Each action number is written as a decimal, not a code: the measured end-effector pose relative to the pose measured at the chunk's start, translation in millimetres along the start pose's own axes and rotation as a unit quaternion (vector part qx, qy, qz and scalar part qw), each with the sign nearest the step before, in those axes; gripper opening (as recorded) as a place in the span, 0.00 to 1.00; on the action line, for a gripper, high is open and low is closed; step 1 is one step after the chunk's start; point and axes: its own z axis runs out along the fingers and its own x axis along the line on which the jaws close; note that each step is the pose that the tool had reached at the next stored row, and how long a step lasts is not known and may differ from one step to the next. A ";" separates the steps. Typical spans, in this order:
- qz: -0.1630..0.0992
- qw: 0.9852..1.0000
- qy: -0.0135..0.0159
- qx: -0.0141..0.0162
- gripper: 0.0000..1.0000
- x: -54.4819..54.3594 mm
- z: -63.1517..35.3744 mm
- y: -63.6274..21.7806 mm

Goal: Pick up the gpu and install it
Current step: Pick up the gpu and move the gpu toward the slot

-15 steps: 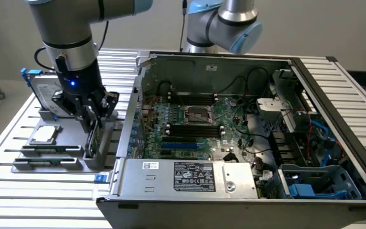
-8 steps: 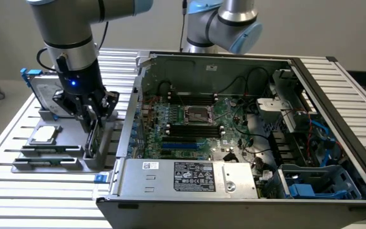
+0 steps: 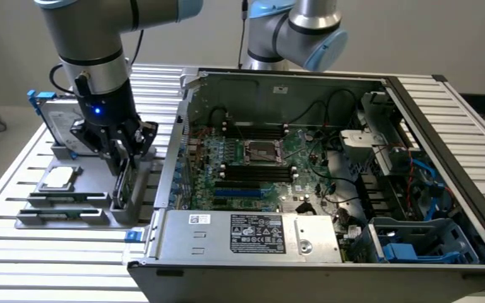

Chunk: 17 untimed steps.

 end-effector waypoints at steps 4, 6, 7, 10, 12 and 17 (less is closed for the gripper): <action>0.005 1.000 0.000 0.000 0.38 0.0 0.3 0.2; 0.007 1.000 0.000 -0.001 0.36 0.0 0.3 0.2; 0.007 1.000 0.000 -0.001 0.29 0.0 0.4 0.2; 0.008 1.000 0.000 -0.001 0.29 0.0 0.3 0.2; 0.008 1.000 0.000 -0.001 0.27 0.0 0.3 0.2; 0.008 1.000 0.000 -0.001 0.26 0.0 0.4 0.2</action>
